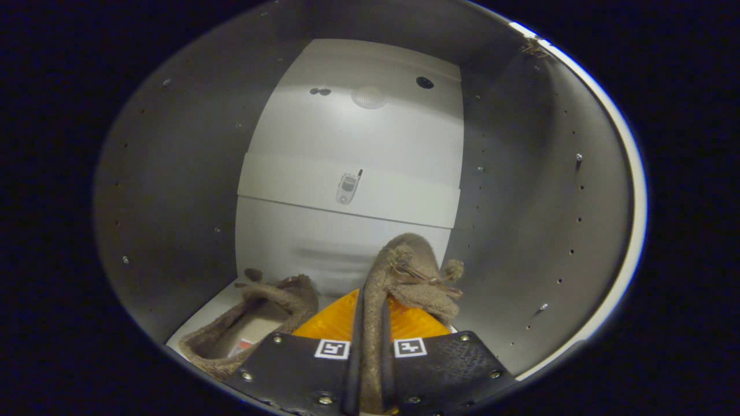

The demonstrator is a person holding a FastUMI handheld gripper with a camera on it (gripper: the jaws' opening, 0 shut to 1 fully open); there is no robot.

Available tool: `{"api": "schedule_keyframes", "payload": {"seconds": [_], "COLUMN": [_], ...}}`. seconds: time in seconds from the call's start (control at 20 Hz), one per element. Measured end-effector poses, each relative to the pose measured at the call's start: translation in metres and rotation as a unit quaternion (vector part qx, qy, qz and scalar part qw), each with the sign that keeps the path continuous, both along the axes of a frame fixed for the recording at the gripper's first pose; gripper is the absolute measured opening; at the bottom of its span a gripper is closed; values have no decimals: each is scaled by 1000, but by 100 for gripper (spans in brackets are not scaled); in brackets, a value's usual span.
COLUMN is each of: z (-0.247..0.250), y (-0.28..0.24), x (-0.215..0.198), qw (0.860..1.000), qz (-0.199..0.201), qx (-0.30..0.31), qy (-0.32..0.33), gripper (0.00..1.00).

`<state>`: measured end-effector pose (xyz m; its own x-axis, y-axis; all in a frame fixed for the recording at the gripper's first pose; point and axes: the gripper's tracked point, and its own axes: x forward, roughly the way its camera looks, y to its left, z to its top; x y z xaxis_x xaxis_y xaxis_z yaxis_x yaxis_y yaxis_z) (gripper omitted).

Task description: Open the shoe cabinet door, grab the shoes and put them into the shoe cabinet, then close the shoe cabinet door.

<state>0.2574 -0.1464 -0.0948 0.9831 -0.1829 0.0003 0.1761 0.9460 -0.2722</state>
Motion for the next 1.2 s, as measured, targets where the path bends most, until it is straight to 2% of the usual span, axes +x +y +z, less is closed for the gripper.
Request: {"api": "schedule_keyframes", "payload": {"seconds": [0.1,0.25,0.4,0.5,0.65,0.95,1.2], "z": [-1,-2,-5,-4,2,18,32], "y": [-2,-4,-8,-8,-8,-3,6], "x": [-1,-2,-3,-6,-13,-39,-81], "qw": [1000,1000,1000,1000,1000,1000,999], "qz": [0,-6,-10,-11,-10,-13,-10], "qx": [5,6,14,16,18,23,34], "qy": [5,7,19,20,14,0,-13], "gripper": [19,19,28,28,49,50,51]}}
